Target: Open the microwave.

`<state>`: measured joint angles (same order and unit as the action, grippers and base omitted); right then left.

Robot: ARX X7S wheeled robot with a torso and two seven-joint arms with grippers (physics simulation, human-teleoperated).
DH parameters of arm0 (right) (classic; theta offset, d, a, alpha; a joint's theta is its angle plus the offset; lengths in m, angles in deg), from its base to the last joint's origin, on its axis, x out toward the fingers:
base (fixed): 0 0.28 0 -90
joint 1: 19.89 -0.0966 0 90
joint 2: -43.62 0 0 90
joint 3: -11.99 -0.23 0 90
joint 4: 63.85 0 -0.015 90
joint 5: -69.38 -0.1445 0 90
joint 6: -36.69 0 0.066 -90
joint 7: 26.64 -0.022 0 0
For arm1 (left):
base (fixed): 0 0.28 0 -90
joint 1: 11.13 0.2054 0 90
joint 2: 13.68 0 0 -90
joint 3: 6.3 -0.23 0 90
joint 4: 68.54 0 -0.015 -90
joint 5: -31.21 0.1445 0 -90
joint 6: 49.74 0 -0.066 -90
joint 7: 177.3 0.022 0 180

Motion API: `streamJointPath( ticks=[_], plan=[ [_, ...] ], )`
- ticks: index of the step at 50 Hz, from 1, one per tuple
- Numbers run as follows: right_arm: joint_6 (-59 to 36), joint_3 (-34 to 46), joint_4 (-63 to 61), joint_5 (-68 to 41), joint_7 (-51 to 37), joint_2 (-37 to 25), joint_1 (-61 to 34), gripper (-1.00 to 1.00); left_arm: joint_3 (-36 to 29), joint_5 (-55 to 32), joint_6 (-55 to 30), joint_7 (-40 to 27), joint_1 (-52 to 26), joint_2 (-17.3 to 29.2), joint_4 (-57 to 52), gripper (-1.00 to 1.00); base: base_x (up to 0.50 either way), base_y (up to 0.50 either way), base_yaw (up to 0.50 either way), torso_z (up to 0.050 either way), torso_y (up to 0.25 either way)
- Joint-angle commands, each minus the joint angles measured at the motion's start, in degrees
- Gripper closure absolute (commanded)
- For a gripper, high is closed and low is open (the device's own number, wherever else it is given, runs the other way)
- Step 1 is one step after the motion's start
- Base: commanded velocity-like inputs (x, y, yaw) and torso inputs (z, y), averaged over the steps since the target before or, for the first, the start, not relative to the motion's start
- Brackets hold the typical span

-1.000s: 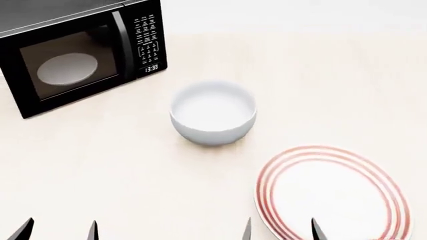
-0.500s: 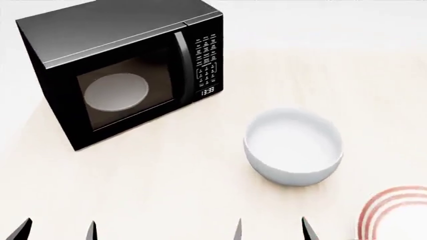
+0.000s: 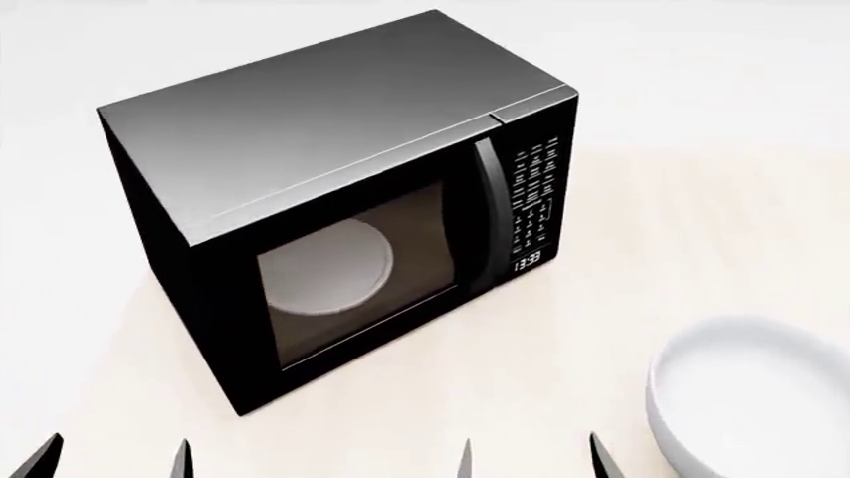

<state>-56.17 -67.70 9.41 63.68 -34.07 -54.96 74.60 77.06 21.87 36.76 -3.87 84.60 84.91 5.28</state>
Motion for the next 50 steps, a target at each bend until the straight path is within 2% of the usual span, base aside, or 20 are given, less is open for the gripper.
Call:
streamJointPath(
  ticks=[1,16,26,38,50],
  plan=[
    [0.55,0.62,1.23,-0.57,-0.27,-0.36,-0.42,-1.0,-0.58,-0.38,0.25,-0.43,-0.08,0.49,0.21,-1.0,0.46,0.37,0.0,0.0,0.0],
    [0.46,1.32,1.5,-1.38,-0.79,-0.69,-0.86,-1.0,-1.03,-0.88,0.28,-1.2,-0.03,1.05,-0.05,-1.0,0.48,0.07,0.0,0.0,0.0],
    [-5.29,0.18,-1.61,-5.18,-0.43,-1.79,-4.6,-1.0,-1.25,-1.08,-1.27,-2.25,-0.76,1.23,0.08,-1.0,0.0,0.0,0.0,0.0,0.0],
    [-8.47,0.72,-1.43,-4.64,-0.74,-3.0,-8.62,-1.0,-1.41,-1.7,-1.05,-2.7,-0.68,1.66,-0.14,-1.0,0.0,0.0,0.0,0.002,-0.162],
    [-18.67,1.49,-3.75,-4.56,-0.16,-5.58,-17.99,-1.0,-1.62,-2.31,-1.16,-3.09,-1.0,2.06,-0.32,-1.0,0.0,0.0,0.0,0.005,-0.162]
  ],
)
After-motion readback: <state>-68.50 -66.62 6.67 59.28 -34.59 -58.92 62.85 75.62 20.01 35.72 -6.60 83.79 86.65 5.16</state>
